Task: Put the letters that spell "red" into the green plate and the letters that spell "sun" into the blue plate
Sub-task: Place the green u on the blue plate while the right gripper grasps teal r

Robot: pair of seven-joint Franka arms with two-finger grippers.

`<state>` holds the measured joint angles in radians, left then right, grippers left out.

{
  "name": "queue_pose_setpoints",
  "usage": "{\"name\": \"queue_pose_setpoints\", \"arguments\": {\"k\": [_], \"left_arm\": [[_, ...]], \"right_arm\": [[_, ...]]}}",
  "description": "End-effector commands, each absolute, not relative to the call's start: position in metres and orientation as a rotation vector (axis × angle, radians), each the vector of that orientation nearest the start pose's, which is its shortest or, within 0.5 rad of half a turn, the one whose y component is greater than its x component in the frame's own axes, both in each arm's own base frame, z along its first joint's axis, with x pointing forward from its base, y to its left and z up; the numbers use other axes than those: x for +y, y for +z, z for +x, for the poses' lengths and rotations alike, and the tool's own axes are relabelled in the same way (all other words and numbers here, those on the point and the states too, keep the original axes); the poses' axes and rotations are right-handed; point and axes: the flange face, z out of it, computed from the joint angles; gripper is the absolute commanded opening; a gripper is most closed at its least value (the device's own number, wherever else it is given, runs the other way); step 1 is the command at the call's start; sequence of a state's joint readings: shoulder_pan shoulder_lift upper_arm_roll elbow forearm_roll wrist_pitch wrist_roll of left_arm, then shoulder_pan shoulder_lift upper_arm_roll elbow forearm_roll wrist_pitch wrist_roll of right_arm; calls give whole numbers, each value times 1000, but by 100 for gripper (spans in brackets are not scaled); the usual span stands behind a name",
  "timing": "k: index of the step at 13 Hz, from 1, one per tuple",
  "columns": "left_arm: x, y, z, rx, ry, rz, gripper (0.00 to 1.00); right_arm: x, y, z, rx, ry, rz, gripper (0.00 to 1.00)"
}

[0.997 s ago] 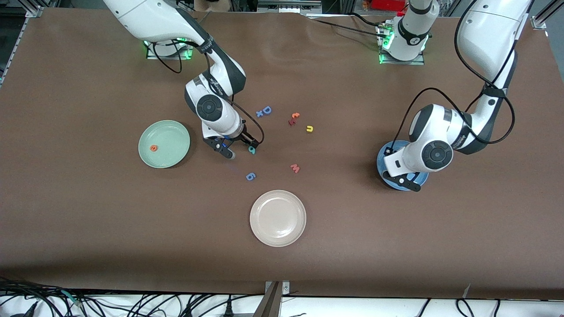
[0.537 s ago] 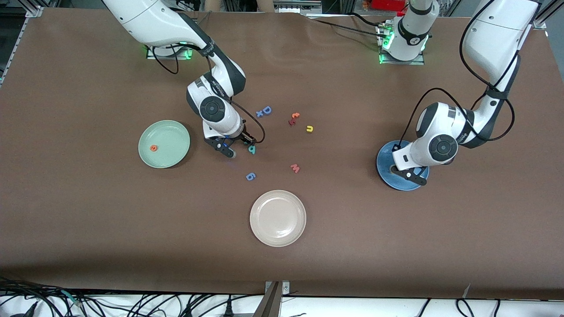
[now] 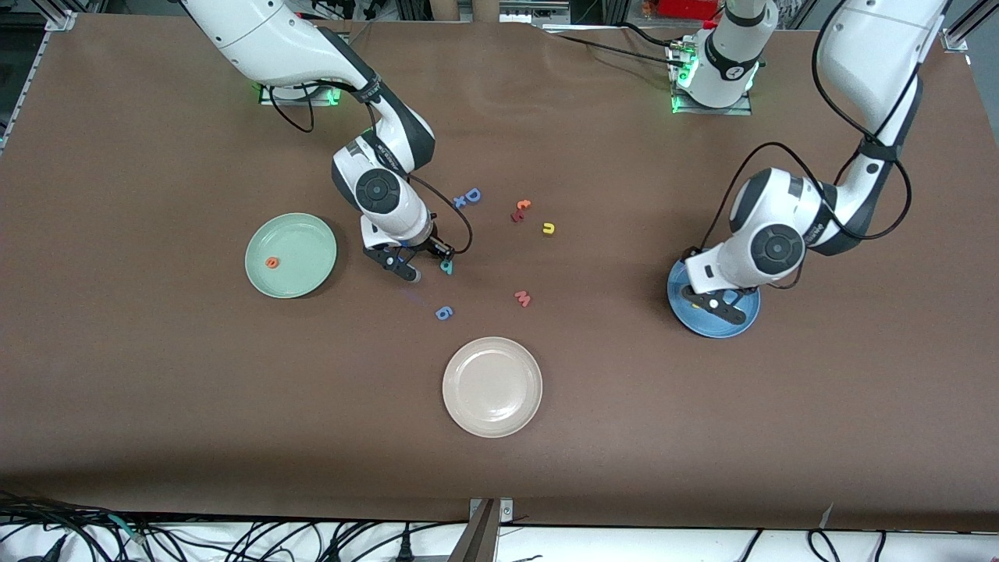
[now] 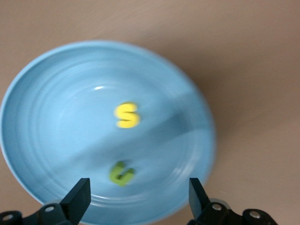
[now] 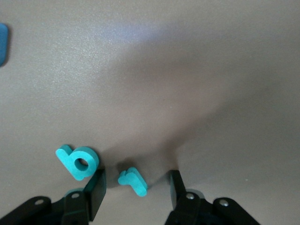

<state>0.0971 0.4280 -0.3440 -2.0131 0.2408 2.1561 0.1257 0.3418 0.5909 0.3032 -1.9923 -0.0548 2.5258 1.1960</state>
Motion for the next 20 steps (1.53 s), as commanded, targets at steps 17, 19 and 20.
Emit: {"name": "queue_pose_setpoints", "arguments": {"k": [17,19,20], "left_arm": [[-412,174,427,516,155,-3101,89],[-415,172,424,512,159,-3100,86],[-416,171,423,514,161,-3102,82]], "right_arm": [[353,178,490,851,173,-2969,0],[345,187,499,860,161,-2978,0],[337,204,507,871,160,-2999,0]]}}
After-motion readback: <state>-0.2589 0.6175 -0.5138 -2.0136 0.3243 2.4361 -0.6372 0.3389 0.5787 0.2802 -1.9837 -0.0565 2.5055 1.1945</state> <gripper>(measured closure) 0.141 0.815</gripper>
